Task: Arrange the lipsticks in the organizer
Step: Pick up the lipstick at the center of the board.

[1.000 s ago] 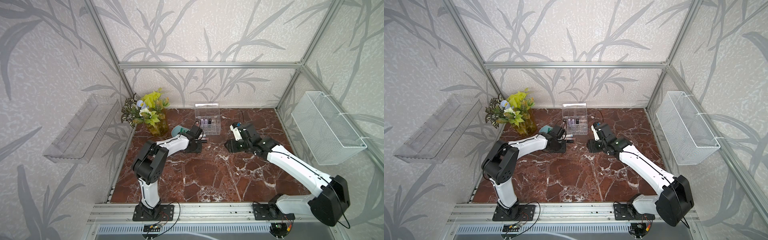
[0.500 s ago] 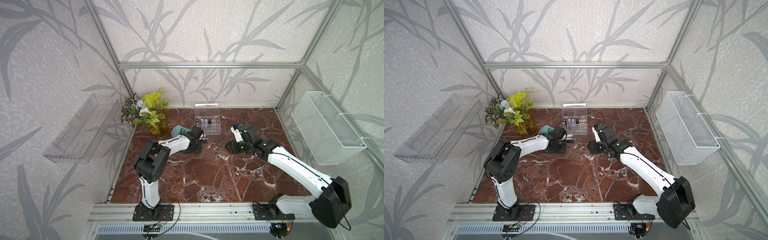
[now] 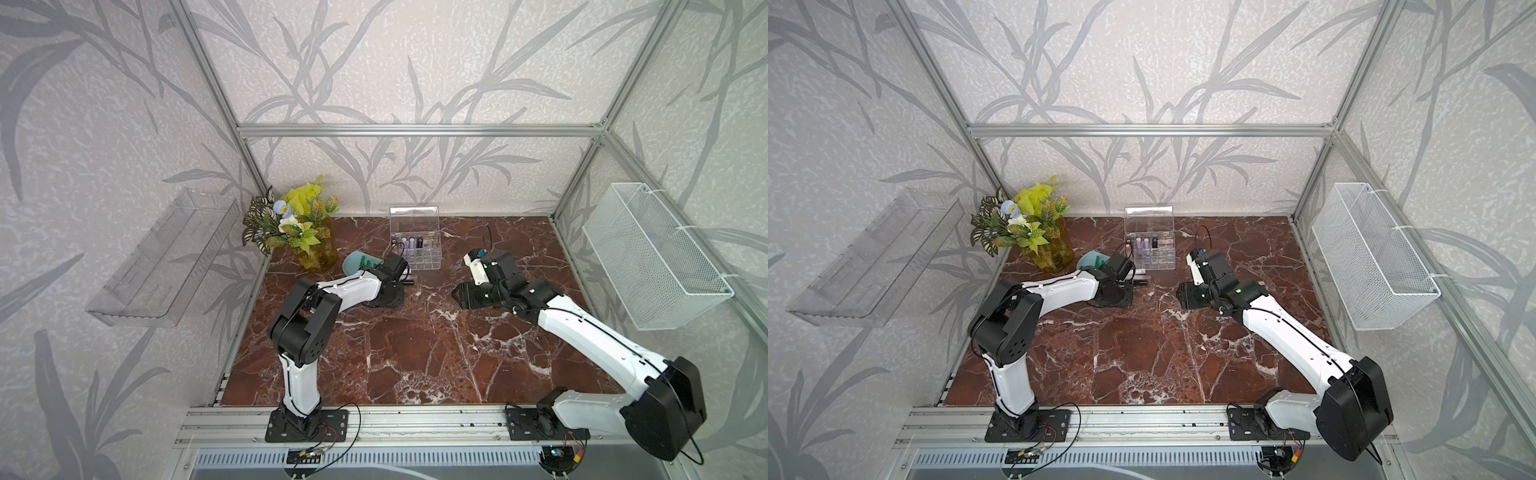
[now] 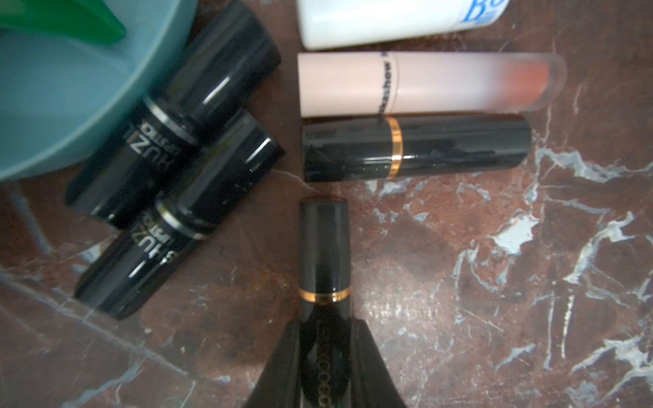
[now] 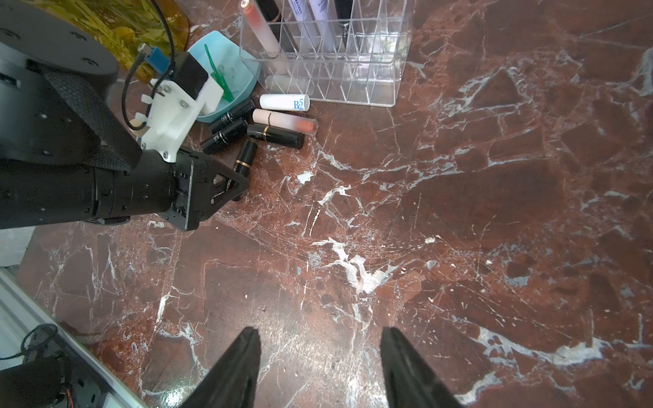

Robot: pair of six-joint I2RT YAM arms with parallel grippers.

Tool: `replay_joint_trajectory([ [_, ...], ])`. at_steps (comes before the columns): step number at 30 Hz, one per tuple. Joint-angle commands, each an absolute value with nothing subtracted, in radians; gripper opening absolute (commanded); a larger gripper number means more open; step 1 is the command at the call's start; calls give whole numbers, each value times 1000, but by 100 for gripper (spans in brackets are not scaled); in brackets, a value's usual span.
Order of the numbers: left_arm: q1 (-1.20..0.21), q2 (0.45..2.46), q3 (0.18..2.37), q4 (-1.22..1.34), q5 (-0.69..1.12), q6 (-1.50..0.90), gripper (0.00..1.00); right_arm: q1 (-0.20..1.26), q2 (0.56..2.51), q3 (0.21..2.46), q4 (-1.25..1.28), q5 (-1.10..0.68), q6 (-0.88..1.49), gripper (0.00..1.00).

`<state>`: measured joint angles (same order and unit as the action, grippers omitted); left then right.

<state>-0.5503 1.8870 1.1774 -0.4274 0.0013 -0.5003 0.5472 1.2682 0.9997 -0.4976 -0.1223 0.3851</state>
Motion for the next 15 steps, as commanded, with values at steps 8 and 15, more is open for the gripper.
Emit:
replay_joint_trajectory([
  [8, -555, 1858, 1150, -507, -55, -503, 16, 539, 1227, 974, -492, -135, 394, 59],
  [15, -559, 1744, 1159, -532, -82, -493, 14, 532, 1215, 974, -494, -144, 390, 59],
])
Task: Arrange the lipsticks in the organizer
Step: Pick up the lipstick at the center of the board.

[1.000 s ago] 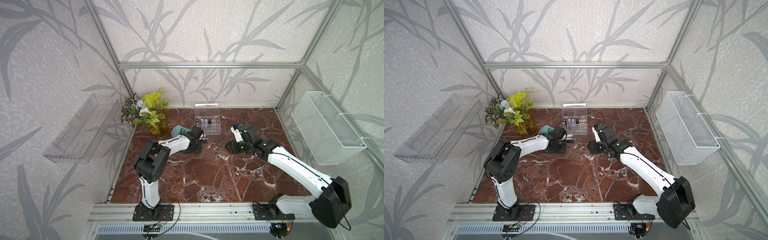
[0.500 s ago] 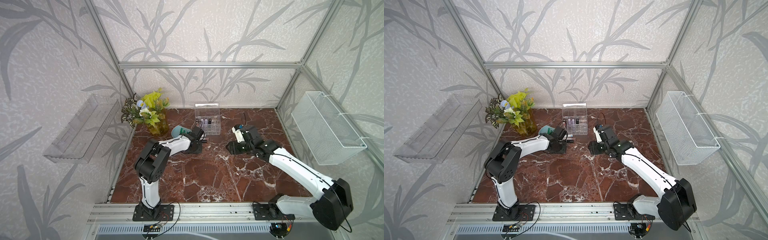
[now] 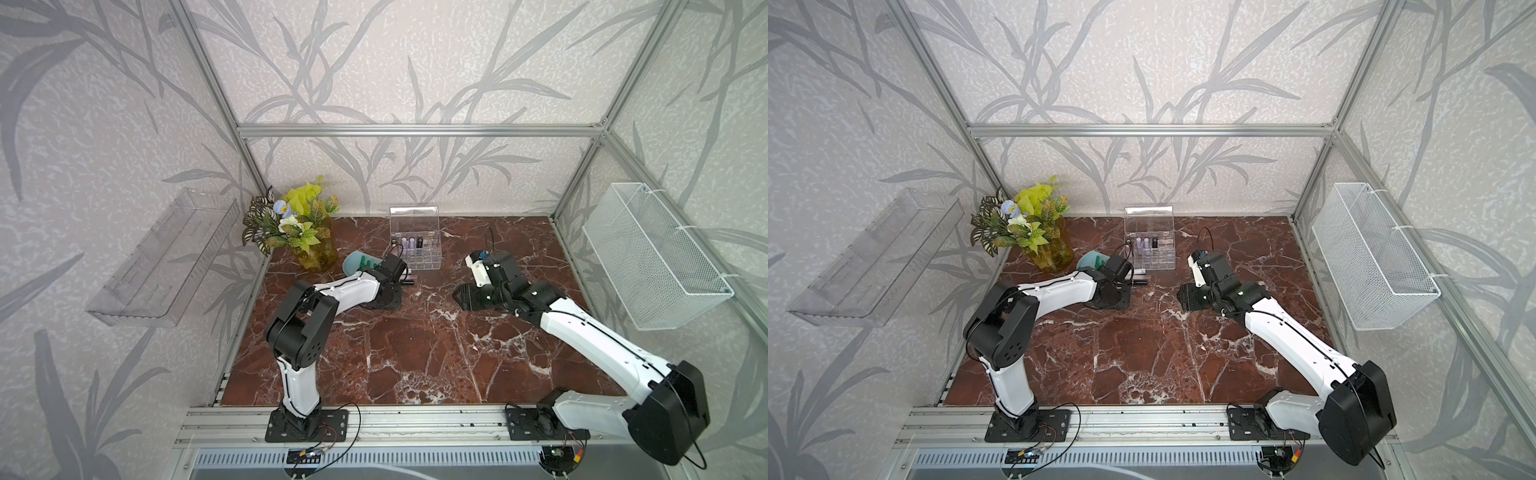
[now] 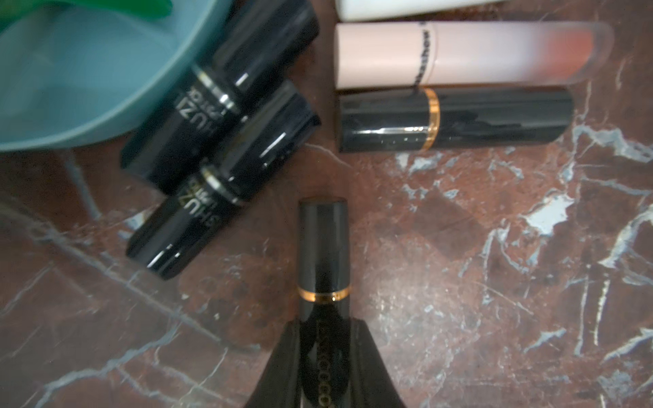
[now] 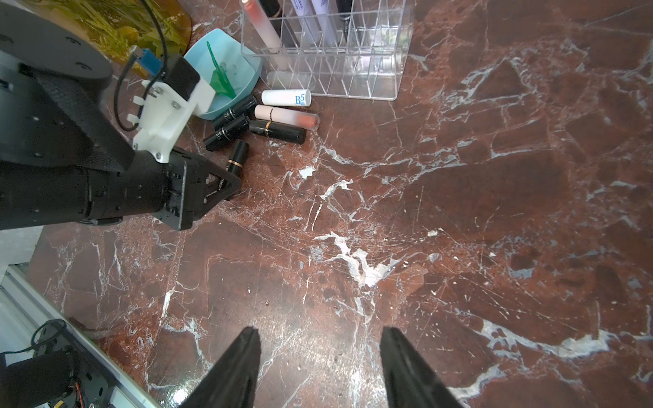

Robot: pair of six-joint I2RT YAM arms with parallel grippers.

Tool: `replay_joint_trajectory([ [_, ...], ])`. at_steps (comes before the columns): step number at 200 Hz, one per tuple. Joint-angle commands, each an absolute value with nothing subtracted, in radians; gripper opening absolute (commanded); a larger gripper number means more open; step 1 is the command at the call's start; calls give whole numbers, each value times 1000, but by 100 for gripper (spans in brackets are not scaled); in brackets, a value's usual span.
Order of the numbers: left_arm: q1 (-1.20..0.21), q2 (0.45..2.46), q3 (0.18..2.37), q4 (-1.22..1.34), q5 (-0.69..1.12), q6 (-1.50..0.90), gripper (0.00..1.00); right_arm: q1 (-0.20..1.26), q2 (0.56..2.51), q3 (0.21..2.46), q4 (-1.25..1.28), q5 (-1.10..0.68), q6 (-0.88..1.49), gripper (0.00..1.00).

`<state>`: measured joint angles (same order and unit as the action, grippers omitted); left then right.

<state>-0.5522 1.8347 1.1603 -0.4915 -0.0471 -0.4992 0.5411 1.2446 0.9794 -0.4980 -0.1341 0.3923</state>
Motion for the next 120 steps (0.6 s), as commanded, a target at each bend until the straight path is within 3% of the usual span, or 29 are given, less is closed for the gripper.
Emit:
replay_joint_trajectory([
  [1, -559, 1717, 1162, -533, -74, -489, 14, 527, 1209, 973, -493, -150, 391, 59],
  [35, -566, 1592, 1174, -520, 52, -448, 15, 476, 1154, 968, -475, -256, 411, 59],
  [96, -579, 1395, 1078, -328, 555, -401, 17, 376, 1074, 995, -383, -739, 468, 84],
  [120, -578, 1306, 1010, -155, 744, -448, 17, 375, 1081, 990, -288, -850, 539, 86],
])
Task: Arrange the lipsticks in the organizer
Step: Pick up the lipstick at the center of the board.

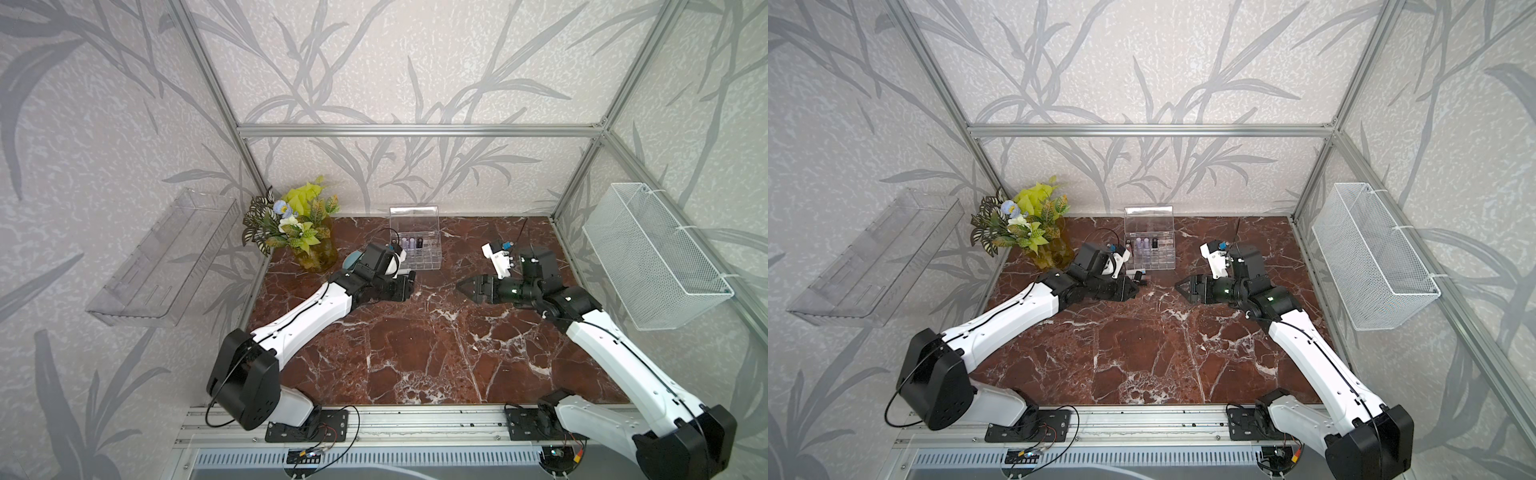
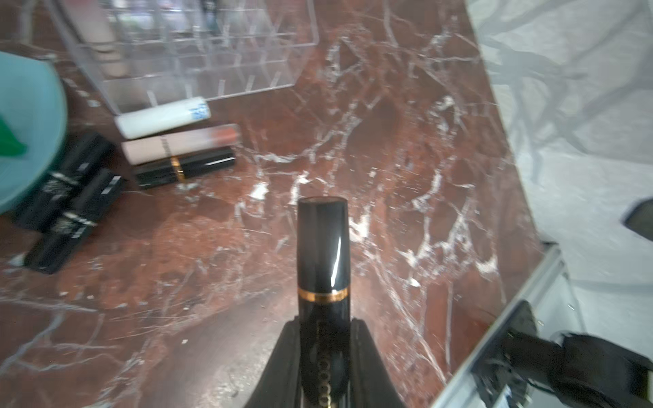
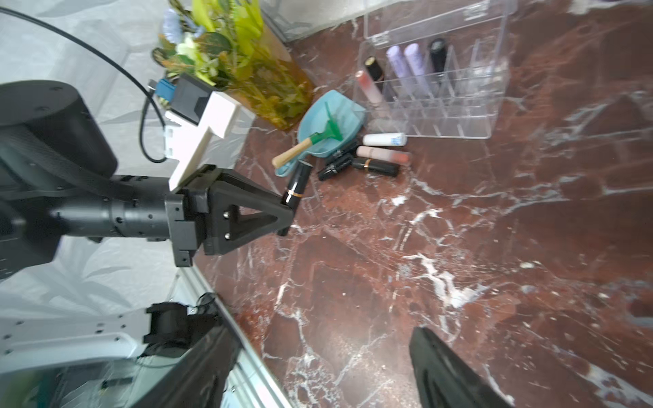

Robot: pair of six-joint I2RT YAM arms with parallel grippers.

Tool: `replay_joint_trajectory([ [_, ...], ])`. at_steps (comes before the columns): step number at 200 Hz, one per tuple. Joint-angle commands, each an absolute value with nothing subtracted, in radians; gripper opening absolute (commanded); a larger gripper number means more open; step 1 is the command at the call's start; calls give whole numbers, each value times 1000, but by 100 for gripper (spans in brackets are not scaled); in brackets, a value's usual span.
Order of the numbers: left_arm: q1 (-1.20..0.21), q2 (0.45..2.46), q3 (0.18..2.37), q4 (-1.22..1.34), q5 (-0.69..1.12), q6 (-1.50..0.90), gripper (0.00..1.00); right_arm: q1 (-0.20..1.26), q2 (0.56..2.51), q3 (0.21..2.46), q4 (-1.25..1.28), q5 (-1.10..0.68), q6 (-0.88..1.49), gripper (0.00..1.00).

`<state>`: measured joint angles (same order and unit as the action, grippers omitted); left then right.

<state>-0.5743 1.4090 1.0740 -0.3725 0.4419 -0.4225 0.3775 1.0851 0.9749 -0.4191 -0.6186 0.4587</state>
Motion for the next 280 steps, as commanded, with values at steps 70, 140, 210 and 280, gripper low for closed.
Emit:
replay_joint_trajectory([
  [70, -584, 1213, 930, 119, 982, -570, 17, 388, 1135, 957, -35, -957, 710, 75],
  [140, -593, 1231, 933, 120, 1007, -568, 17, 450, 1172, 995, -15, -922, 691, 61],
  [210, -598, 1247, 933, 132, 1020, -572, 17, 460, 1169, 1005, -6, -897, 680, 48],
  [280, -603, 1245, 925, 129, 1012, -572, 17, 460, 1168, 982, 52, -893, 709, 33],
])
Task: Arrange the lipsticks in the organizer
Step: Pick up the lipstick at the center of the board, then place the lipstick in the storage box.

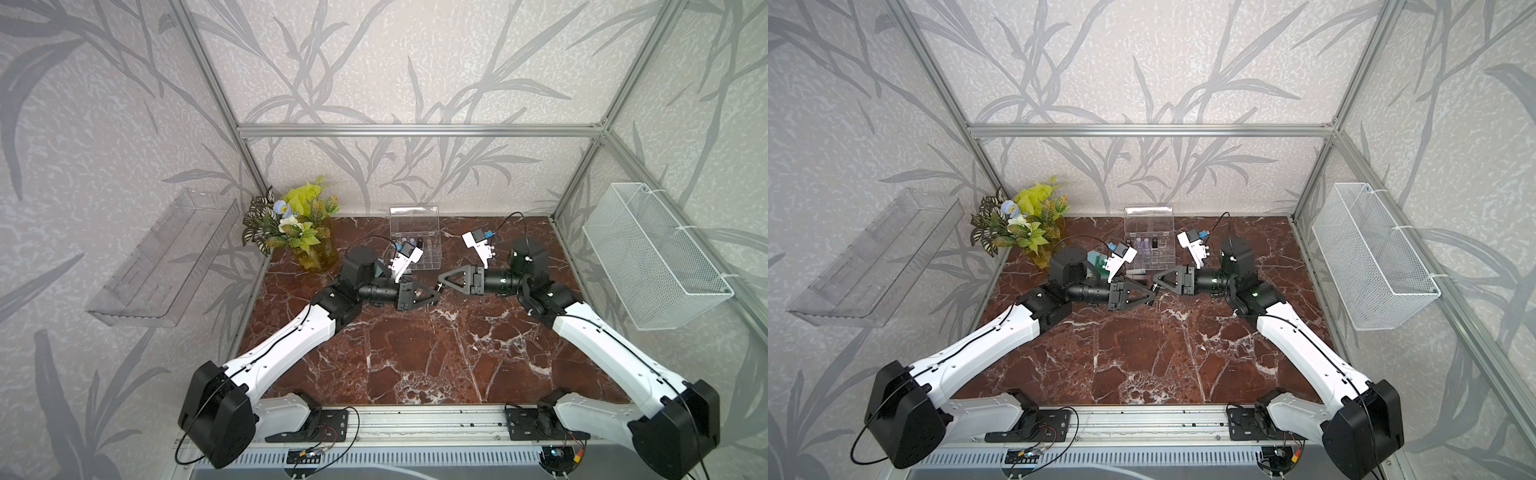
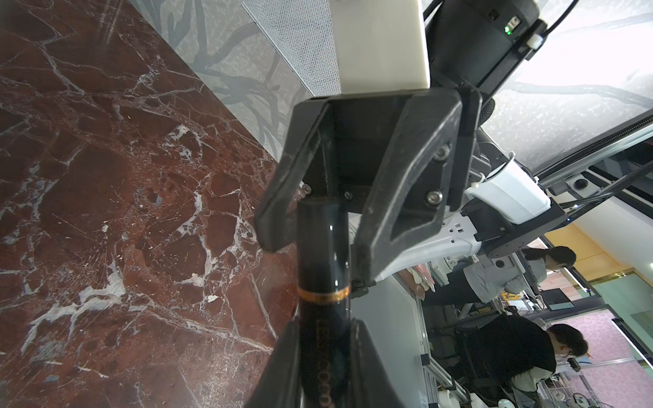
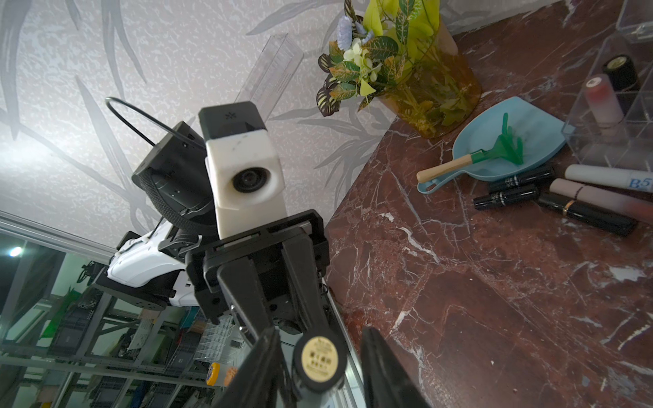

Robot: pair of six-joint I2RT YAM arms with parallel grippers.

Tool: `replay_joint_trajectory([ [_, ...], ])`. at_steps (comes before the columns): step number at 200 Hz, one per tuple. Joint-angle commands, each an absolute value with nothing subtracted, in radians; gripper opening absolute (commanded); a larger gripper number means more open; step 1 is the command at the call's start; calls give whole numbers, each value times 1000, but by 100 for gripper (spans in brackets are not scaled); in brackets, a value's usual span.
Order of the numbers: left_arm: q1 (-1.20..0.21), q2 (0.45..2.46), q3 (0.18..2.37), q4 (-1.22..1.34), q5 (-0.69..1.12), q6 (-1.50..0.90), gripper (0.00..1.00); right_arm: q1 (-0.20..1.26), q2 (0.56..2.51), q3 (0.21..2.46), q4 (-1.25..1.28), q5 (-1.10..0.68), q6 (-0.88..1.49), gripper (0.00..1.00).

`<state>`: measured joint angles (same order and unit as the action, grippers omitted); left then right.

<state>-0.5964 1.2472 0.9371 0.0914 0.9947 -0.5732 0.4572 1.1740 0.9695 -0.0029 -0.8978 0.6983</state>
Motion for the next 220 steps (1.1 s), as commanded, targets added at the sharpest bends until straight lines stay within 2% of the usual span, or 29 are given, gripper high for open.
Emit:
replay_joint_trajectory([
  [1, -602, 1244, 924, 129, 1011, -572, 17, 460, 1168, 982, 52, -894, 709, 32],
  [17, -601, 1247, 922, 129, 1002, -572, 18, 461, 1165, 977, 51, -896, 708, 26],
  [30, -603, 1244, 925, 124, 982, -568, 23, 461, 1163, 975, 42, -895, 700, 22],
  [44, -603, 1242, 937, 95, 922, -545, 43, 461, 1159, 975, 24, -889, 685, 18],
  [53, -602, 1242, 950, 69, 854, -529, 51, 461, 1157, 976, 10, -876, 672, 16],
  [80, -591, 1275, 1038, 6, 709, -472, 86, 457, 1163, 984, -40, -812, 619, 15],
  [87, -590, 1288, 1066, -10, 656, -458, 91, 456, 1171, 991, -55, -767, 606, 15],
  [105, -590, 1332, 1132, -47, 462, -416, 92, 453, 1208, 1022, -90, -672, 556, 15],
  [131, -589, 1399, 1177, -40, 184, -368, 92, 453, 1310, 1099, -154, -447, 455, 15],
  [160, -589, 1388, 1074, 127, 33, -364, 92, 454, 1434, 1159, -115, -234, 377, 14],
  [185, -590, 1332, 905, 303, -76, -358, 90, 453, 1559, 1202, -2, -134, 351, 14],
  [220, -588, 1274, 744, 421, -195, -330, 89, 458, 1745, 1289, 135, -2, 305, 14],
])
